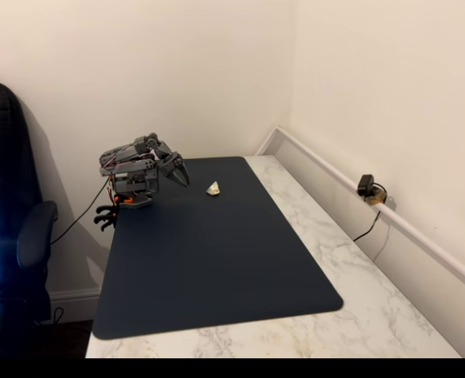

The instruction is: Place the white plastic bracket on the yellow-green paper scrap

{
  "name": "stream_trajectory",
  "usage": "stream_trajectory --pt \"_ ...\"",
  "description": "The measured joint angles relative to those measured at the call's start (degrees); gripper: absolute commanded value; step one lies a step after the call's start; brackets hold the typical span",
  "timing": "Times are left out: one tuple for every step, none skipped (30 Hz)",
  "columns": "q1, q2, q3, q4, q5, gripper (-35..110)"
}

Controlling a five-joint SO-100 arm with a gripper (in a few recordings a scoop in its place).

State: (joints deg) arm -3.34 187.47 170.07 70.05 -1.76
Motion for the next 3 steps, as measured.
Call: stream_trajectory --pt "0.00 0.00 0.00 0.00 0.00 0" --pt "0.00 0.00 0.00 0.00 0.00 0" --pt "0.00 0.00 0.00 0.00 0.00 0"
